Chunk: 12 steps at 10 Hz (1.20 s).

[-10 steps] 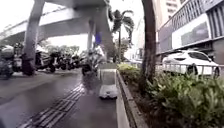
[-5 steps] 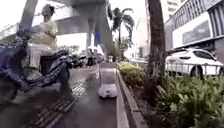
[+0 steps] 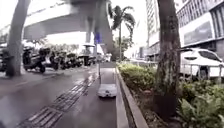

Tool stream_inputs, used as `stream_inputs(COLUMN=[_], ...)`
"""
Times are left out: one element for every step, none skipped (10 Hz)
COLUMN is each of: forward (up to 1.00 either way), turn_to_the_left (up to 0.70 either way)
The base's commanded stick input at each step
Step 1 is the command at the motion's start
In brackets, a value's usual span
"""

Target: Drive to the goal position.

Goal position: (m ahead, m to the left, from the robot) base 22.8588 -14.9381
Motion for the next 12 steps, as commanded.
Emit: stream_inputs(forward=[0.7, 0.7, 0.7, 0.7, 0.7, 0.7, 0.7, 0.7, 0.7, 0.7, 0.7, 0.7], turn_to_the_left=[0.01, 0.01, 0.01, 0.01, 0.01, 0.01, 0.01, 0.01, 0.01, 0.01, 0.12, 0.14])
